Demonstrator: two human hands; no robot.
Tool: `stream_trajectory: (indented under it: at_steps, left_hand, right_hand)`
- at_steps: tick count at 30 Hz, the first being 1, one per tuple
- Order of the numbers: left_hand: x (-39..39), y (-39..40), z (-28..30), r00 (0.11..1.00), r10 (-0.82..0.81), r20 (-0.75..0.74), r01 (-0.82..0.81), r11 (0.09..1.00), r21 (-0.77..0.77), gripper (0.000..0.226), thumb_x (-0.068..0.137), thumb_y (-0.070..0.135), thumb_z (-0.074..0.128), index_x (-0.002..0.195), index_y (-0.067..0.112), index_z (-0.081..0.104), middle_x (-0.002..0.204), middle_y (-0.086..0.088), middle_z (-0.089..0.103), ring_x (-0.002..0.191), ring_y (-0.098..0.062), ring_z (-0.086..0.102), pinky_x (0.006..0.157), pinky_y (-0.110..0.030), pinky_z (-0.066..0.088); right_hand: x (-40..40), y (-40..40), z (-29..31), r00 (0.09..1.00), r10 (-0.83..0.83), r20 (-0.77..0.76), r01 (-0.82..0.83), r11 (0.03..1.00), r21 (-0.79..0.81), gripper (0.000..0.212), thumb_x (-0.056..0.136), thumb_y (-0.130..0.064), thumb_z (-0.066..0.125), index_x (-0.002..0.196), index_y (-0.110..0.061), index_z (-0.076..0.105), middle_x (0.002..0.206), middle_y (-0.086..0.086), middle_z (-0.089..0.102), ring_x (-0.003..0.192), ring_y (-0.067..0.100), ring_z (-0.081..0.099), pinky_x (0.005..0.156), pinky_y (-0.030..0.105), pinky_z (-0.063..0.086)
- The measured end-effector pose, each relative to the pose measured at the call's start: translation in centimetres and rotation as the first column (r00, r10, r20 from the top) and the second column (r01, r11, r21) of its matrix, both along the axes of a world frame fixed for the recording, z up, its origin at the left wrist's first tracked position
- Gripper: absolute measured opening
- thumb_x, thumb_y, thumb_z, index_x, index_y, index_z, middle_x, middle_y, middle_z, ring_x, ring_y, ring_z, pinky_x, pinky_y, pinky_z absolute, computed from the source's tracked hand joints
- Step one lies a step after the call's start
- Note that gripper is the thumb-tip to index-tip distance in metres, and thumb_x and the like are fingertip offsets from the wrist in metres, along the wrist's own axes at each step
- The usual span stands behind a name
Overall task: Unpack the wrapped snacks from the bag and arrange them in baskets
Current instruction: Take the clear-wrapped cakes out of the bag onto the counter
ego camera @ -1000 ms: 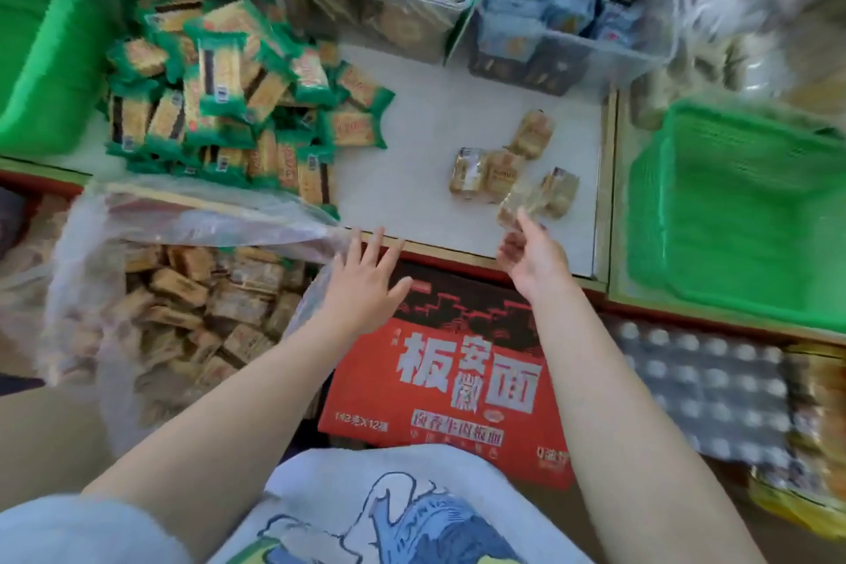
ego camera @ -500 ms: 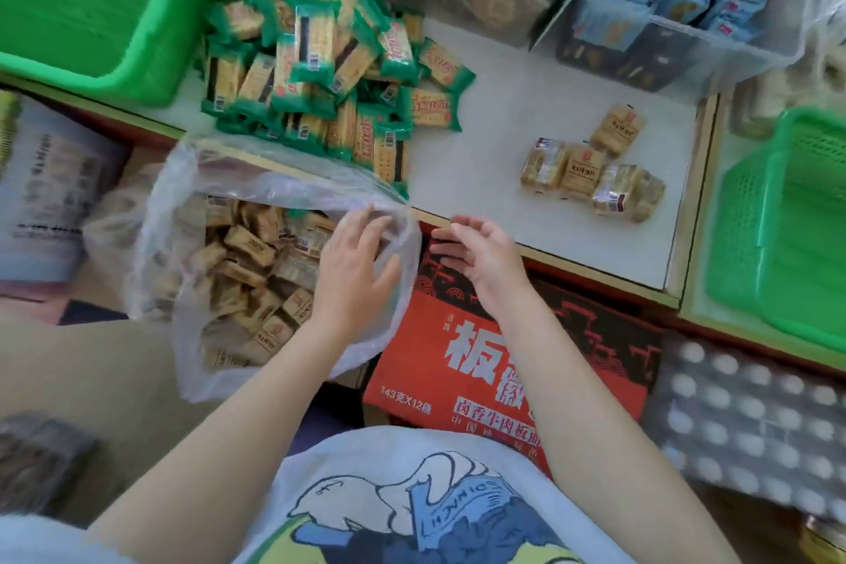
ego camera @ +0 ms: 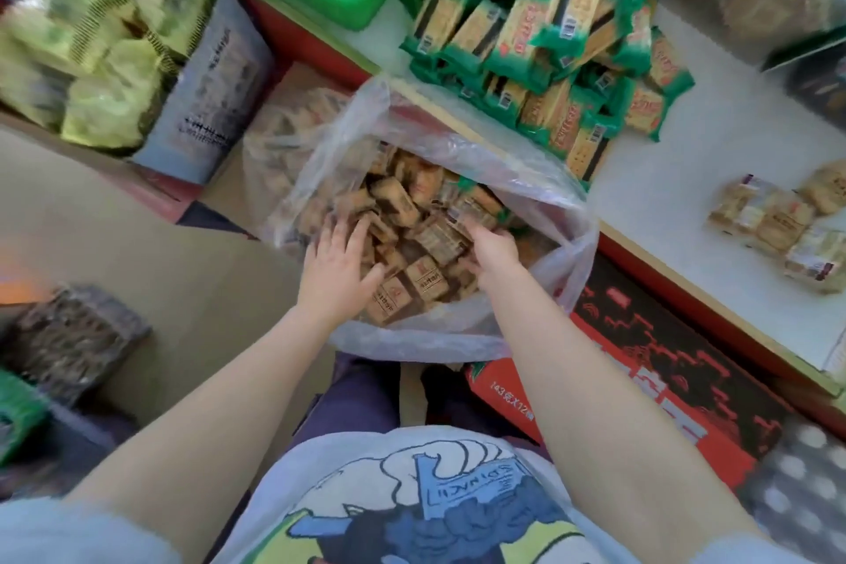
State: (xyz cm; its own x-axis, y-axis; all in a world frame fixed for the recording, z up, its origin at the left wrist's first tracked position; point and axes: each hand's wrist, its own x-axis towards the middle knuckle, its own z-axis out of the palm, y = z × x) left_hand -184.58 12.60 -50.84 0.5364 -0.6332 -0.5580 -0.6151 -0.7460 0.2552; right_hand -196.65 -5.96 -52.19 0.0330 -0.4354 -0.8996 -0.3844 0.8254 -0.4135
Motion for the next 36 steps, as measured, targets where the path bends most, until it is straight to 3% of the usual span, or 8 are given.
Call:
stream_trajectory:
  at_steps: [8,13,15,17,20,27,33,36]
  left_hand:
    - [1.2,0.6,0.3,0.997,-0.022,-0.068,0.021,1.0,-0.017,0.075,0.099,0.053,0.042,0.161,0.029,0.007,0.168,-0.009,0.007,0.154,-0.027,0.004,0.123,-0.045,0.007]
    - [1.1,-0.2,1.9,0.995,0.023,-0.096,-0.03,0.997,-0.069,0.066,0.101,0.061,0.03,0.157,0.028,0.025,0.167,-0.007,0.013,0.154,-0.026,0.006,0.123,-0.05,0.002]
    - [0.4,-1.6,3.6,0.982,0.077,-0.171,-0.11,0.974,-0.196,0.057,0.102,0.057,0.038,0.147,0.023,0.046,0.158,-0.006,0.035,0.147,-0.025,0.026,0.119,-0.045,0.02]
    - [-0.9,-3.9,5.7,0.865,0.226,-0.449,-0.356,0.906,-0.23,0.048,0.1,0.055,0.043,0.133,0.022,0.058,0.135,0.002,0.058,0.125,-0.017,0.054,0.099,-0.034,0.044]
    - [-3.9,-8.3,8.7,0.439,0.414,-0.797,-0.655,0.755,0.031,0.042,0.098,0.055,0.051,0.122,0.021,0.059,0.115,-0.002,0.069,0.094,-0.019,0.073,0.085,-0.036,0.059]
    - [-12.4,-18.0,12.2,0.227,0.196,-0.954,-0.724,0.689,-0.03,0.032,0.093,0.001,0.064,0.125,0.003,0.059,0.102,-0.016,0.071,0.079,-0.017,0.072,0.068,-0.024,0.058]
    - [-21.7,-25.5,11.8,0.32,0.001,-0.947,-0.506,0.846,-0.17,0.04,0.092,0.002,0.066,0.129,0.014,0.058,0.099,-0.013,0.067,0.09,-0.021,0.069,0.085,-0.032,0.06]
    - [-23.9,-27.3,8.9,0.83,-0.113,-0.546,-0.108,0.929,-0.355,0.047,0.099,0.028,0.06,0.144,0.022,0.048,0.135,-0.007,0.06,0.117,-0.02,0.061,0.102,-0.038,0.049]
  right_hand:
    - [1.6,1.3,-0.8,0.989,0.052,-0.14,-0.055,0.998,-0.017,0.102,0.071,-0.057,0.084,0.151,-0.015,0.037,0.143,0.006,0.053,0.128,0.029,0.053,0.108,0.047,0.046]
    - [-0.5,2.7,2.8,0.971,0.238,-0.012,-0.238,0.969,-0.071,0.054,0.08,-0.045,0.08,0.123,-0.018,0.063,0.102,0.001,0.074,0.078,0.014,0.064,0.061,0.026,0.048]
    - [-2.3,2.6,4.9,0.937,0.346,0.055,-0.335,0.931,-0.148,0.045,0.086,-0.039,0.076,0.124,-0.019,0.064,0.103,0.002,0.075,0.076,0.014,0.067,0.06,0.026,0.05]
    - [-4.3,2.2,7.0,0.901,0.412,0.135,-0.372,0.894,-0.25,0.039,0.09,-0.027,0.074,0.127,-0.021,0.063,0.11,0.004,0.074,0.088,0.015,0.072,0.074,0.03,0.059]
    - [-7.4,0.9,10.2,0.862,0.442,0.246,-0.328,0.859,-0.393,0.039,0.091,-0.002,0.068,0.124,-0.023,0.067,0.112,-0.001,0.073,0.106,0.015,0.07,0.089,0.03,0.057]
    - [-17.6,-5.5,15.3,0.854,0.182,0.488,-0.011,0.943,-0.331,0.033,0.092,0.009,0.044,0.114,-0.003,0.065,0.115,0.017,0.071,0.111,0.036,0.065,0.099,0.05,0.052]
    - [-27.5,-10.4,15.4,0.925,0.223,0.308,-0.127,0.945,-0.301,0.029,0.102,-0.026,0.057,0.127,-0.012,0.051,0.091,0.016,0.075,0.072,0.029,0.069,0.057,0.03,0.053]
    - [-30.9,-13.5,14.1,0.967,0.178,0.182,-0.127,0.957,-0.26,0.03,0.102,-0.03,0.057,0.109,-0.001,0.059,0.078,0.014,0.071,0.055,0.019,0.057,0.047,0.026,0.044]
